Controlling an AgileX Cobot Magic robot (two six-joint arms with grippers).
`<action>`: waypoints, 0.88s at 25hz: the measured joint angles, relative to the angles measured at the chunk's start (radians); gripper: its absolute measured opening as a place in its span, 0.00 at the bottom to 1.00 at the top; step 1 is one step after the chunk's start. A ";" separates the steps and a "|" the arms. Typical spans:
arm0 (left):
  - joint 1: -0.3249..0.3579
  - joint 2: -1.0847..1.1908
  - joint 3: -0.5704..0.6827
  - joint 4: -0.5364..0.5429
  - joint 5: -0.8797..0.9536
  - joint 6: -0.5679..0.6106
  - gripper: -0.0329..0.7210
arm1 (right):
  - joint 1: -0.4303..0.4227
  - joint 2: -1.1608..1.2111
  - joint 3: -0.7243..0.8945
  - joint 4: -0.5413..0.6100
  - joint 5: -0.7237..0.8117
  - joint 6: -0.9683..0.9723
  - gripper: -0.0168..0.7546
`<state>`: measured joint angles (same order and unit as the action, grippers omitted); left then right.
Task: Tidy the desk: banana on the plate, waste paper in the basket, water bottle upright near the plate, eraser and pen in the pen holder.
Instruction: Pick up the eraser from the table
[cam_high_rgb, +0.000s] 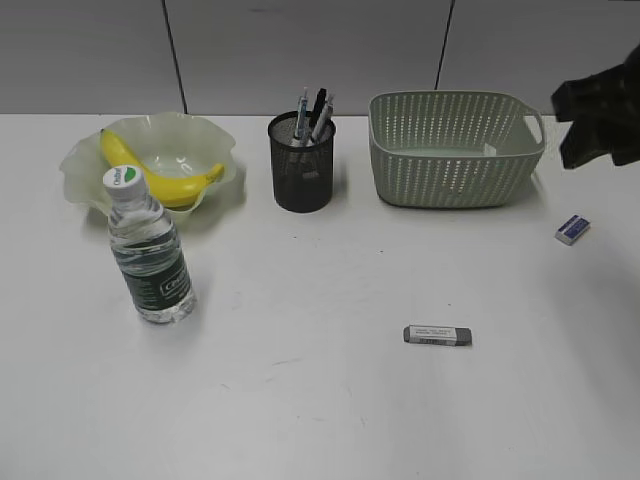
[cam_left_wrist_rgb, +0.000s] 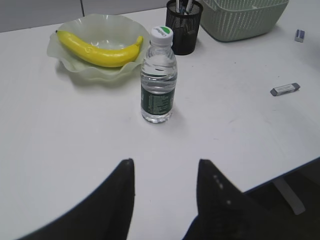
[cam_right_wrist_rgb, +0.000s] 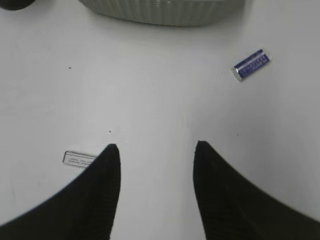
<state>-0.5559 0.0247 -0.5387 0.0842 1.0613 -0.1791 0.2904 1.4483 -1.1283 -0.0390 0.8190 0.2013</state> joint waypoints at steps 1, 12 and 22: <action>0.000 0.000 0.000 0.000 0.000 0.000 0.45 | -0.050 0.017 -0.001 0.039 0.000 -0.021 0.52; 0.000 0.000 0.000 0.000 0.000 0.000 0.45 | -0.271 0.312 -0.044 0.150 -0.079 0.094 0.77; 0.000 0.000 0.000 0.000 0.000 0.000 0.45 | -0.271 0.606 -0.286 0.135 -0.065 0.321 0.75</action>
<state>-0.5559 0.0247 -0.5387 0.0842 1.0613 -0.1791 0.0192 2.0539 -1.4140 0.0964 0.7539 0.5220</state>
